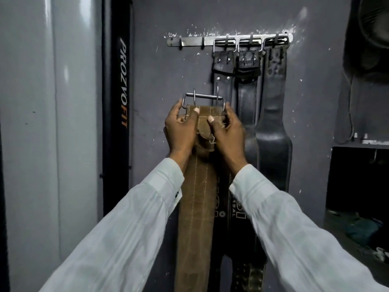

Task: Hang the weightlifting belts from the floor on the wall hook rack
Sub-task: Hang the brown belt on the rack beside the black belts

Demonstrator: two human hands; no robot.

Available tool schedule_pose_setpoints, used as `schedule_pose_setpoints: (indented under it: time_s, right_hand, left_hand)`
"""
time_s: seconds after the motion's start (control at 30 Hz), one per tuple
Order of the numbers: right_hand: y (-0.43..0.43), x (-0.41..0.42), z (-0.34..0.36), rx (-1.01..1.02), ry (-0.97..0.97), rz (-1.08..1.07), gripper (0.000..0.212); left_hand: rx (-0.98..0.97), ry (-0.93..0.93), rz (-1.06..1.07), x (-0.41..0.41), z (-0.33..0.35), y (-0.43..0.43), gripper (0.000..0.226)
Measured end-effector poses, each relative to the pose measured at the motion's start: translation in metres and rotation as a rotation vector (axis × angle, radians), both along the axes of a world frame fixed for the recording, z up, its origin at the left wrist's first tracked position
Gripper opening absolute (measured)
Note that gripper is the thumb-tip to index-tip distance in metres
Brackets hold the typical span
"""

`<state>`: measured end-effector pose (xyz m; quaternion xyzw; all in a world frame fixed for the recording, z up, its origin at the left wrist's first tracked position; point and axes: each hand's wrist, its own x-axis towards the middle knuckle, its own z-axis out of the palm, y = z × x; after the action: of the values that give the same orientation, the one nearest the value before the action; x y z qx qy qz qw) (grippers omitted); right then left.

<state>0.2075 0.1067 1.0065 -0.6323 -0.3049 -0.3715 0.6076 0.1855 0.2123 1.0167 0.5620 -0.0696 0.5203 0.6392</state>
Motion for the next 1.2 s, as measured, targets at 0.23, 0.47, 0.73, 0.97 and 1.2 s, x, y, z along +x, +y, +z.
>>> schedule_pose_setpoints:
  time_s: [0.23,0.47,0.73,0.97,1.2]
  right_hand:
    - [0.032,0.081,0.11,0.066,-0.168,-0.017,0.046]
    - [0.045,0.138,0.22,0.008,-0.284,-0.216,0.051]
    - [0.053,0.17,0.266,-0.215,-0.165,-0.492,0.036]
    - [0.054,0.152,0.21,-0.208,-0.346,-0.496,0.039]
    - [0.046,0.149,0.128,-0.138,-0.376,-0.351,0.05]
  left_hand:
    - [0.109,-0.112,-0.014,0.081,0.108,0.042,0.058]
    - [0.077,-0.148,-0.086,0.164,0.229,0.07,0.061]
    - [0.09,-0.102,-0.023,0.203,0.255,0.084,0.018]
    - [0.103,-0.072,-0.163,0.174,0.207,0.077,0.032]
    - [0.272,0.099,-0.27,0.147,0.126,0.085,0.029]
